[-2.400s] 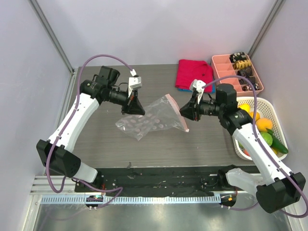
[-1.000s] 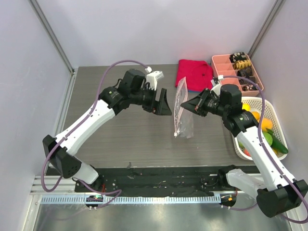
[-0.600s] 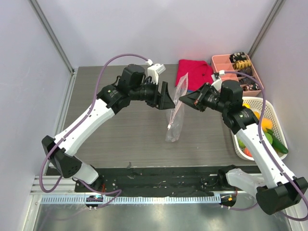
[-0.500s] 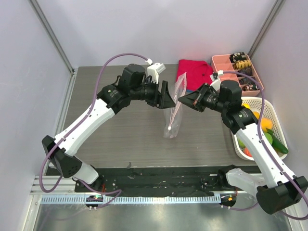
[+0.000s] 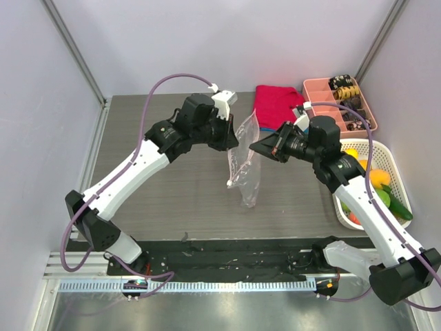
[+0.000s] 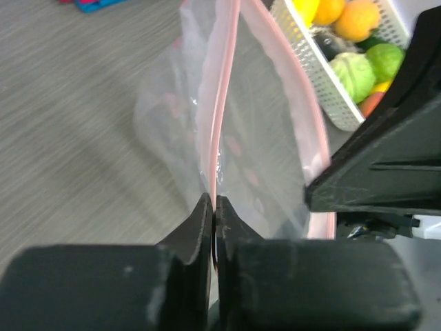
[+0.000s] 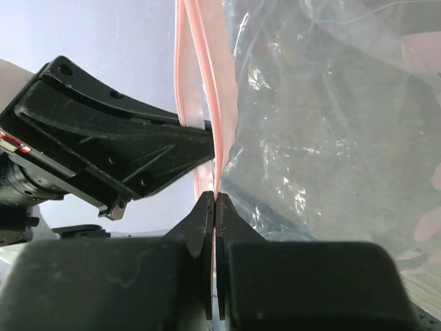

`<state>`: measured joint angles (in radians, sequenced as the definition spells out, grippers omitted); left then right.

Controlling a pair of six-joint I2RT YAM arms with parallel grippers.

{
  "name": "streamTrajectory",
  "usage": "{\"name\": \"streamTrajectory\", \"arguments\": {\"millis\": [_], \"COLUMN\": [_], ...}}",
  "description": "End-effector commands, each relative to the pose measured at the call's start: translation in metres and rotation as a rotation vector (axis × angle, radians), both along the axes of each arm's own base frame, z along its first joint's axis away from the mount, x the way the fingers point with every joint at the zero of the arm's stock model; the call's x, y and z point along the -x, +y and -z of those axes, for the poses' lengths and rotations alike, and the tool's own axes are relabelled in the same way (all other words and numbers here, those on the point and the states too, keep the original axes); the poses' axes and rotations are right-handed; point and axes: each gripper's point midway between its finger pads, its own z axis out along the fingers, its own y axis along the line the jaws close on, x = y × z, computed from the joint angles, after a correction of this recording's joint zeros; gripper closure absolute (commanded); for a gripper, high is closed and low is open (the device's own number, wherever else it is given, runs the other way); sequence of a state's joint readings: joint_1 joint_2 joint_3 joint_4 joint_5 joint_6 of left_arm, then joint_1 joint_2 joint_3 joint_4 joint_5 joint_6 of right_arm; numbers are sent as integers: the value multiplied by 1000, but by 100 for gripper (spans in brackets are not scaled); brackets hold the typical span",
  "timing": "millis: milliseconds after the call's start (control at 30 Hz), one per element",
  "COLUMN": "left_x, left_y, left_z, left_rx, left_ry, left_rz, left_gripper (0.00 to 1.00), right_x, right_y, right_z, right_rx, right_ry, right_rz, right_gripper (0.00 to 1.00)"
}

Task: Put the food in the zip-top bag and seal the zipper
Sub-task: Open the zipper of the food storage bag at the center of the board.

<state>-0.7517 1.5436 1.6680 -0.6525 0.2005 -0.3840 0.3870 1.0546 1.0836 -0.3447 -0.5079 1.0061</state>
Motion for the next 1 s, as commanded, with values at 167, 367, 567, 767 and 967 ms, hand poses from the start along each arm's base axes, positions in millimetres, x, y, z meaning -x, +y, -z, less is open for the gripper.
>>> {"name": "streamTrajectory", "arguments": {"millis": [167, 367, 567, 767, 967], "left_x": [-14, 21, 40, 17, 1], "left_y": [119, 149, 119, 66, 36], "left_z": [-1, -12, 16, 42, 59], "left_rx": [-323, -429, -424, -339, -299], "left_ry": [-62, -51, 18, 79, 138], "left_rz": [-165, -57, 76, 102, 88], "left_gripper": [100, 100, 100, 100, 100], "right_x": [1, 19, 12, 1, 4], "right_y": [-52, -79, -71, -89, -118], "right_z": [27, 43, 87, 122, 106], "right_rx": [416, 630, 666, 827, 805], "right_ry": [-112, -130, -111, -179, -177], "right_rz": [53, -28, -127, -213, -192], "right_gripper": [99, 99, 99, 99, 70]}}
